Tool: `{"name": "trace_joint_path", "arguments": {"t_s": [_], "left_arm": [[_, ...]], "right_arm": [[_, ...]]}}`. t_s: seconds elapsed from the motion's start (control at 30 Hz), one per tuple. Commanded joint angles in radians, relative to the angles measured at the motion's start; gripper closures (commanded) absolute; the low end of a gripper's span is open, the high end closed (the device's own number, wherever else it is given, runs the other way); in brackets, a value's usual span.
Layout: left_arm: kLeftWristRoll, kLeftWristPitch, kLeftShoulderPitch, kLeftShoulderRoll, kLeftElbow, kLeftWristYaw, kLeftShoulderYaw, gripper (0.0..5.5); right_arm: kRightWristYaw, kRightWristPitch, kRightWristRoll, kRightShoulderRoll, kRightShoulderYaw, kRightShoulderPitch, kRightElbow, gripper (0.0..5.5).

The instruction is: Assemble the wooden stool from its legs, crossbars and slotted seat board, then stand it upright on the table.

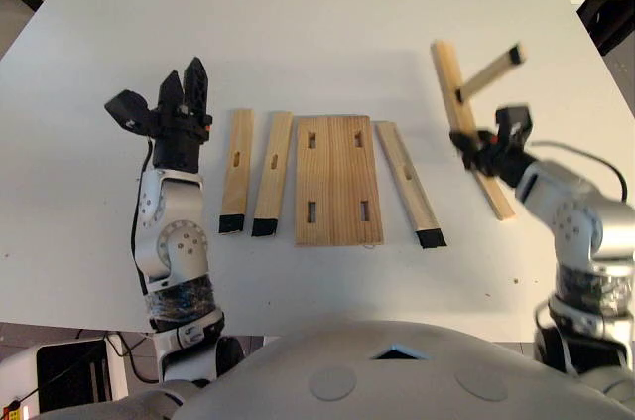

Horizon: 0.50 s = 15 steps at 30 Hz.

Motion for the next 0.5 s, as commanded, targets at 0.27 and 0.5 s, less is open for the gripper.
{"name": "trace_joint_path", "arguments": {"t_s": [0.27,0.5], "left_arm": [[-0.418,0.293,-0.433,0.04,-0.084,-0.099,-0.112,2.51],[-0.661,0.409,-0.423,0.107,-0.191,-0.19,-0.129,2.51]], "right_arm": [[0.481,-0.048,0.449,-0.006,-0.083,-0.478,0.213,3.43],[0.902,-0.041,0.45,-0.237,0.025,-0.586,0.301,3.43]]}}
